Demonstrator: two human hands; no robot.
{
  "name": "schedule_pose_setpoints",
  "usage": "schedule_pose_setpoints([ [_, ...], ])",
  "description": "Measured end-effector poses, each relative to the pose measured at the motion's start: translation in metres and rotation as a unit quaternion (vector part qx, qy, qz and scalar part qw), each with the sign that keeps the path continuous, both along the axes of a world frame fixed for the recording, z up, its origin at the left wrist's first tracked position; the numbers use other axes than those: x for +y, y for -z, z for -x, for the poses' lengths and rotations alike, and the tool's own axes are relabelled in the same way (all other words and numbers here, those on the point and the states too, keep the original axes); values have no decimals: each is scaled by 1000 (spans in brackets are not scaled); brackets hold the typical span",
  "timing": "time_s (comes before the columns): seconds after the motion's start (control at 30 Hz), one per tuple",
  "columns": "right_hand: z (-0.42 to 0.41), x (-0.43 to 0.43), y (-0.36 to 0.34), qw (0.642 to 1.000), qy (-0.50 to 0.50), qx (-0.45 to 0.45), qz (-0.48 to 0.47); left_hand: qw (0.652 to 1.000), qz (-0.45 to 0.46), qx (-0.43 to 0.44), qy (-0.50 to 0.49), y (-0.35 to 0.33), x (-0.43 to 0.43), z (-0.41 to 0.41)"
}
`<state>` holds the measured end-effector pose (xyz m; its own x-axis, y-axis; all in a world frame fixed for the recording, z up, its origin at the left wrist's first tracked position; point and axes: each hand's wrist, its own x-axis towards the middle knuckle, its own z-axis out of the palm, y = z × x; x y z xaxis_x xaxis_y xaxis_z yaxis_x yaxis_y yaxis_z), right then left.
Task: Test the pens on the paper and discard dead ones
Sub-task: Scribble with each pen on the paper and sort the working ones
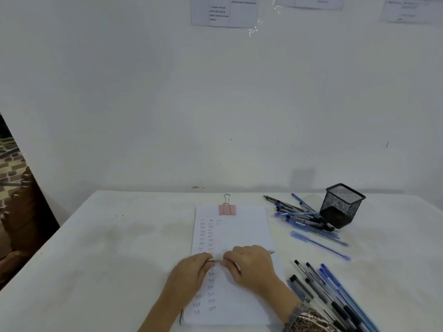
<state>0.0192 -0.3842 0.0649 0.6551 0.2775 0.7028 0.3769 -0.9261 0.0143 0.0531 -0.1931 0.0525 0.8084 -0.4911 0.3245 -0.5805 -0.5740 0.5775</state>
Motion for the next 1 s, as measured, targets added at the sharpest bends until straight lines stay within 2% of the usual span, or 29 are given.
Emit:
schedule_pose_setpoints([
  [0.17, -2, -14, -13, 999, 37, -13, 22, 1000, 12, 7, -17, -4, 2, 2],
  [0.2, -2, -17, -22, 999, 26, -26, -3, 1000, 12, 14, -23, -5, 3, 2],
  [0.23, -1, -18, -31, 996, 9, -32, -81, 999, 14, 18, -25, -6, 3, 2],
  [0.27, 5, -16, -42, 977, -11, -16, -211, 999, 14, 19, -25, -7, 3, 2],
  [0.3, 11, -10, -50, 929, -37, 13, -369, 999, 9, 24, -25, -8, 3, 3],
  [0.37, 19, 7, -54, 783, -61, 47, -617, 999, -7, 33, -33, -9, 1, 4],
  [0.4, 20, 15, -49, 725, -58, 50, -685, 999, -10, 37, -36, -10, 1, 5],
  [0.43, 21, 22, -43, 682, -51, 53, -727, 999, -11, 37, -36, -11, 1, 5],
  [0.5, 23, 29, -31, 629, -44, 64, -774, 999, -13, 31, -34, -11, 1, 5],
  [0.67, 25, 31, -19, 536, -24, 25, -843, 999, -11, 13, -28, -12, 0, 7],
  [0.77, 24, 32, -21, 520, -31, 21, -853, 999, -18, 7, -28, -12, 1, 6],
  [1.0, 24, 32, -18, 549, -23, 54, -833, 1000, -6, 16, -17, -10, 1, 5],
])
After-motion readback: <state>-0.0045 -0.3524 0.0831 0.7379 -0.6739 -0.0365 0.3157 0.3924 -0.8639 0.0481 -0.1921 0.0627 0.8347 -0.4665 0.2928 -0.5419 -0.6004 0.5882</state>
